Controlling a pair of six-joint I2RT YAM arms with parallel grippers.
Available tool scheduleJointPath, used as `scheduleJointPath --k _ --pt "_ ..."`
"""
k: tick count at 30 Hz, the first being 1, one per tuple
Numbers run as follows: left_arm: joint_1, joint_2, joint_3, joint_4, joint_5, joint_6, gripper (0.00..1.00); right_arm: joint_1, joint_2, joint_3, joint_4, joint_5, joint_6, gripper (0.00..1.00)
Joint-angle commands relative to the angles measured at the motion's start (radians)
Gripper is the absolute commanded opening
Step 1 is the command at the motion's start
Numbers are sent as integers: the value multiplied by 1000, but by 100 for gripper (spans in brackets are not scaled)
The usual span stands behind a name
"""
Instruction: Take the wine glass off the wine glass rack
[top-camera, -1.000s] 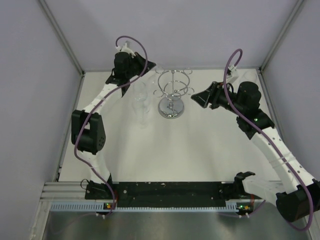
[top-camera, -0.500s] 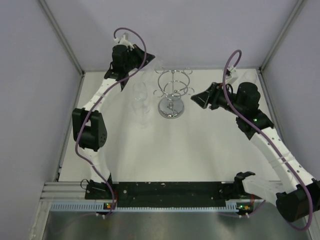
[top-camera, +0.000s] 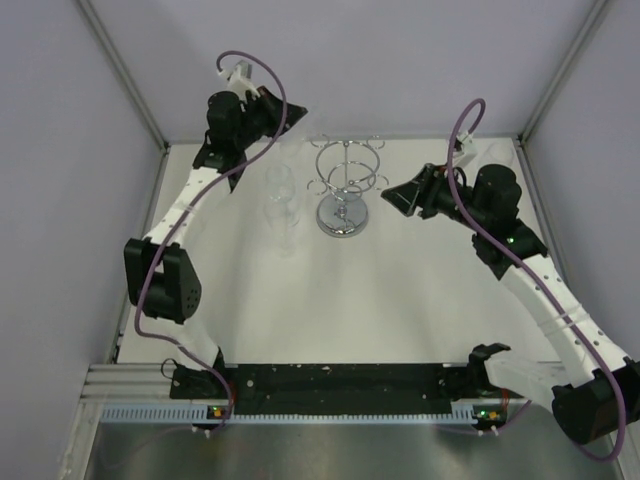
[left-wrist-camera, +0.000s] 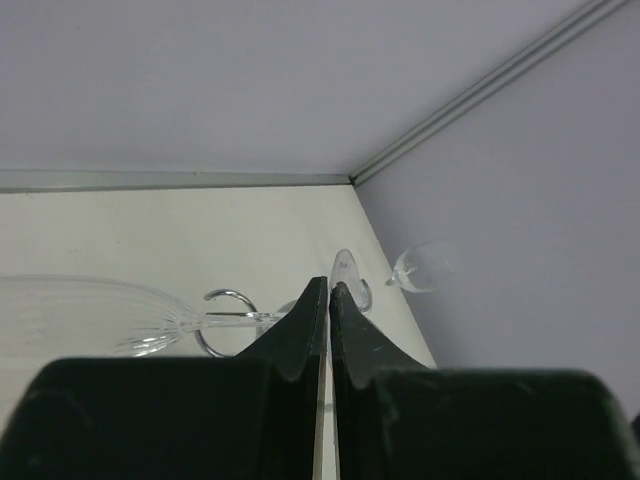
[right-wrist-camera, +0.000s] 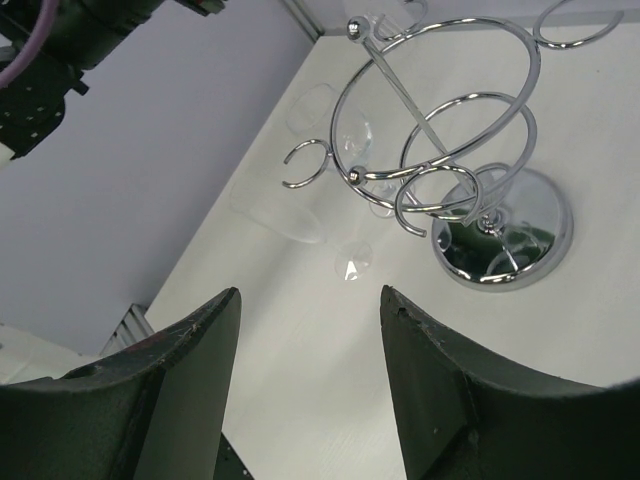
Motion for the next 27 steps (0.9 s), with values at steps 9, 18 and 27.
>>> scheduleJointPath --k 9,18,27 --pt "2 -325 -144 283 194 -29 0 13 -59 67 -49 29 -31 59" --pt "2 -445 -185 432 475 -244 0 10 -66 148 -83 -135 -20 64" --pt "2 -628 -400 766 582 -578 0 -12 -134 143 -38 -208 58 65"
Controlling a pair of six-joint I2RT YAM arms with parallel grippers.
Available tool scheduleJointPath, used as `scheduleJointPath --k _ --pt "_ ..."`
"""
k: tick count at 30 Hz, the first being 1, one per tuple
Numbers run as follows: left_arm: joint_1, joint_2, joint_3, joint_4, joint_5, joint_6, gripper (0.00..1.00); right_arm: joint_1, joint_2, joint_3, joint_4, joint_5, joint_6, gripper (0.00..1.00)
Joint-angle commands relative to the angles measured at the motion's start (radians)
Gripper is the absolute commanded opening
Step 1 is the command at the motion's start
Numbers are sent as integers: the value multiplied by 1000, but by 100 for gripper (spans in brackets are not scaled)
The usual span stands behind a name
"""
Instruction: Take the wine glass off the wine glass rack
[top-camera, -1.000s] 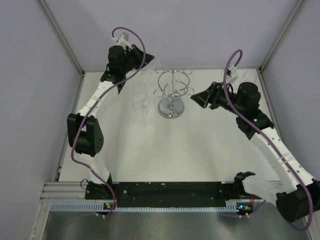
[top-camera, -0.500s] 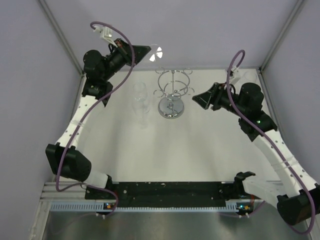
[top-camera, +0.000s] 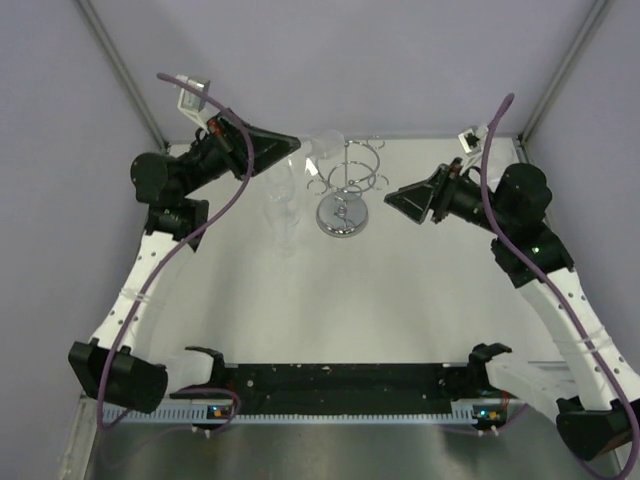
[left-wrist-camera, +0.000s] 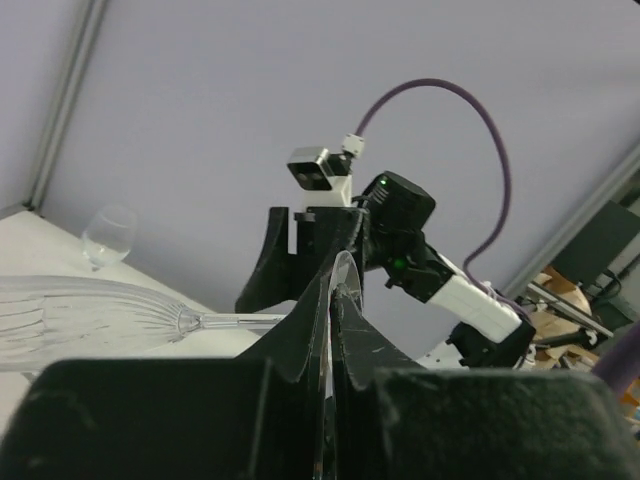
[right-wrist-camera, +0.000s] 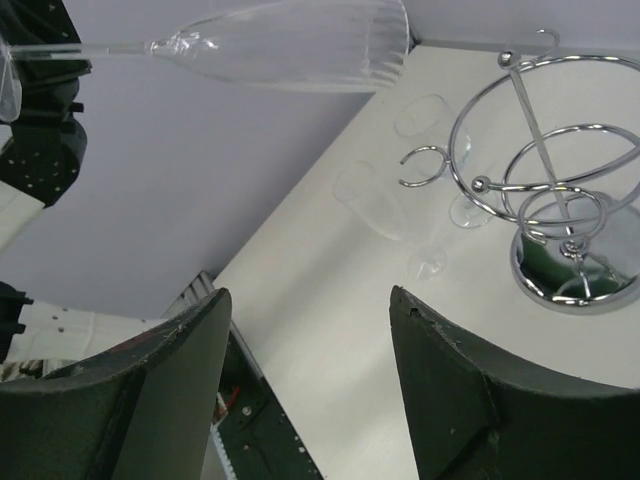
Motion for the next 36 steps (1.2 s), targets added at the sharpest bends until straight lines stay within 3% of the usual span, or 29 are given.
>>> scheduleJointPath --k 1,10,16,24,30,36 --pt "2 -89 -82 339 83 -263 0 -10 -67 27 64 -61 54 66" --pt "0 -173 -241 699 60 -593 0 -26 -134 -74 309 -146 255 71" --pt "-1 -195 -261 868 27 -733 0 -26 -153 -105 366 -164 315 72" --pt "-4 -236 -275 949 -9 -809 0 -26 -140 -144 532 -216 429 72" --pt "-4 -250 -269 978 -24 -833 0 -22 -79 -197 762 -270 608 72" --pt "-6 -258 -266 989 -30 -840 0 23 -51 -197 797 -261 631 72"
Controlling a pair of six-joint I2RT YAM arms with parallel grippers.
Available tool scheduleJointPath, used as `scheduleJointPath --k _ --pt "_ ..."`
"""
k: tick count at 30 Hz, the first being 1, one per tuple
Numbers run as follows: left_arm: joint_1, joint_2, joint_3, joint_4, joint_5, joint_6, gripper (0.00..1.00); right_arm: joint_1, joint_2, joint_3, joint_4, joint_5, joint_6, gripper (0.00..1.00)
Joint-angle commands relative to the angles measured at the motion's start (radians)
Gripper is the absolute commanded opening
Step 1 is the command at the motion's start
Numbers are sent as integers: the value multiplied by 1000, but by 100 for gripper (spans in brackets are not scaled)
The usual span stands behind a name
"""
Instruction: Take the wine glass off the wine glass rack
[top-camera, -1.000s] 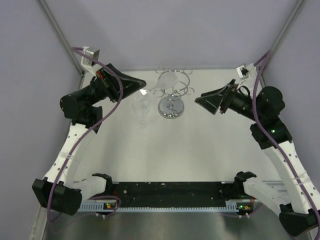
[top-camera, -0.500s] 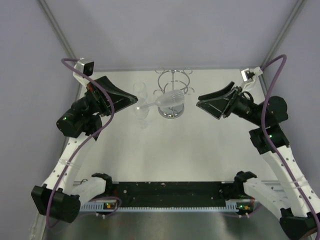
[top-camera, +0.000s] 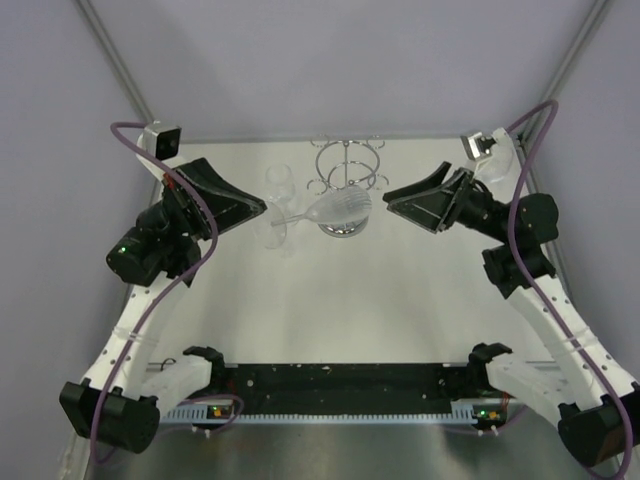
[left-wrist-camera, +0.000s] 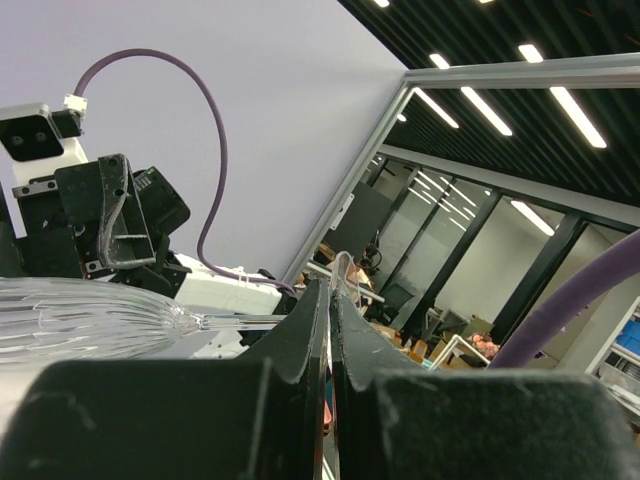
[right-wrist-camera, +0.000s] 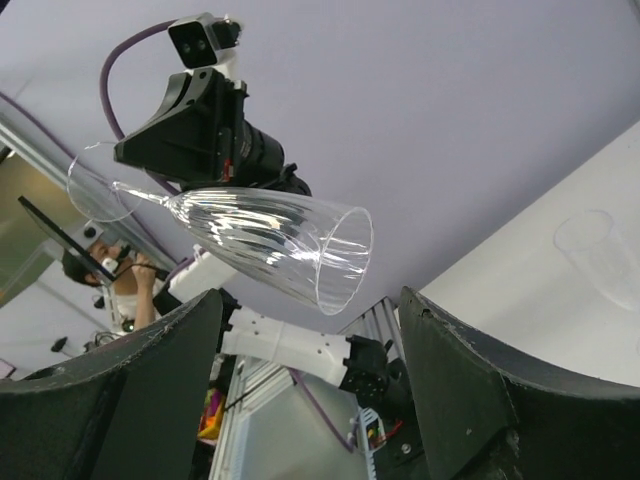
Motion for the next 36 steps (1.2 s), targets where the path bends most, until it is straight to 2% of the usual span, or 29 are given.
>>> scheduleJointPath --k 1,9,19,29,36 --pt "-3 -21 6 293 -33 -27 0 36 14 14 124 -12 55 72" --pt "-3 -27 11 309 -36 -34 0 85 71 1 274 -5 149 71" --pt "-3 -27 13 310 -31 -36 0 145 123 20 337 6 181 69" --pt "-3 -16 6 309 -29 -27 0 163 146 26 497 -20 302 50" --pt "-3 -12 -15 293 -34 -1 0 163 126 26 481 -20 290 28"
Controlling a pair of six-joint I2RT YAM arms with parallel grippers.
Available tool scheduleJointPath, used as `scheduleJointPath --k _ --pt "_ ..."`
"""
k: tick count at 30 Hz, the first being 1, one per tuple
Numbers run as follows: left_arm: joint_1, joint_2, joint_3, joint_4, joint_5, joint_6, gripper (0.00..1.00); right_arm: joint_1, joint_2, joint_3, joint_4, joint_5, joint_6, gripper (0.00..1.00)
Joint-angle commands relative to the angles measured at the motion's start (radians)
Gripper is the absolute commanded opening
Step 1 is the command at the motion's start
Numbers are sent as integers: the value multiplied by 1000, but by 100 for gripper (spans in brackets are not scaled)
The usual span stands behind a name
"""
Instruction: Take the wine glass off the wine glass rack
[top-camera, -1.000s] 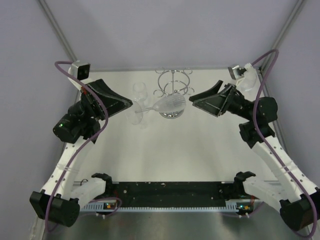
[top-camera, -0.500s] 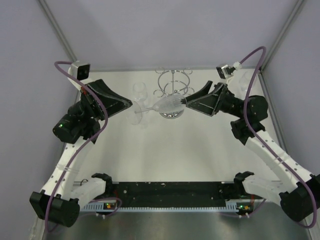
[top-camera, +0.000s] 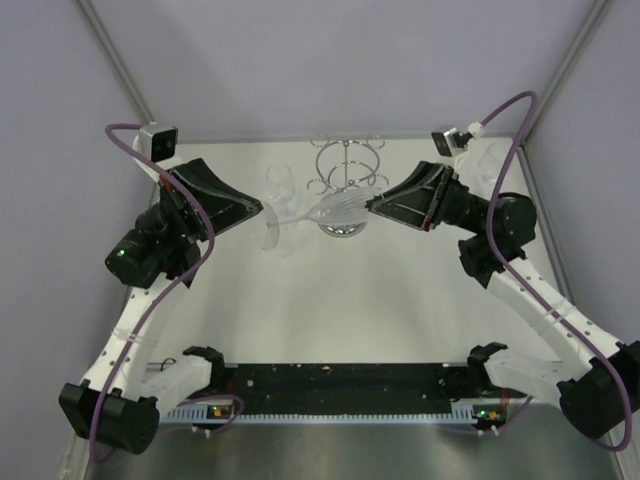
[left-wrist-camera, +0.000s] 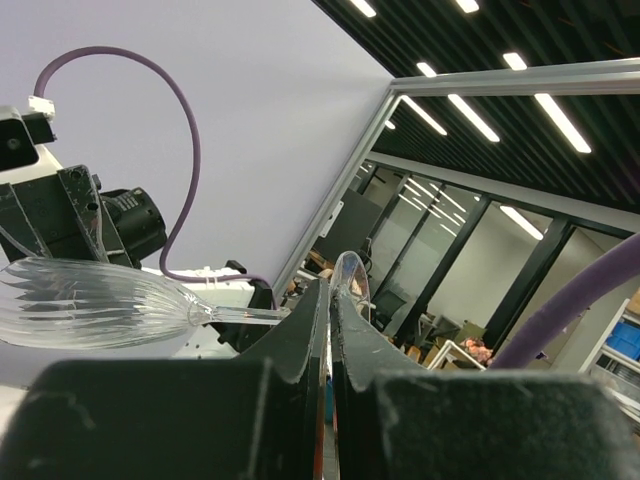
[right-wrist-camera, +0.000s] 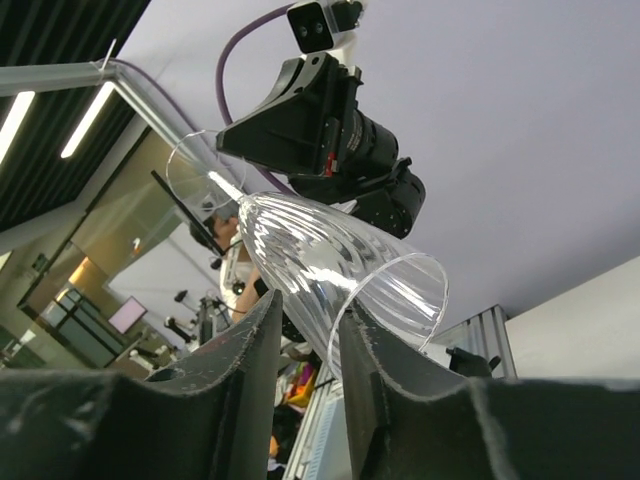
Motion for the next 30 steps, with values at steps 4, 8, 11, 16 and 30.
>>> scheduleJointPath --k 4,8,11,16,30 --pt "-2 -5 -56 258 -13 57 0 15 -47 13 58 3 -3 20" --pt "-2 4 -113 255 -27 80 4 15 -89 8 26 15 -14 13" --pt "-2 10 -154 246 -38 104 19 15 -144 14 -57 32 -71 7" --pt "-2 24 -202 208 -39 160 32 15 -221 39 -200 73 -157 0" --pt "-1 110 -248 211 -27 209 40 15 -262 132 -530 130 -385 0"
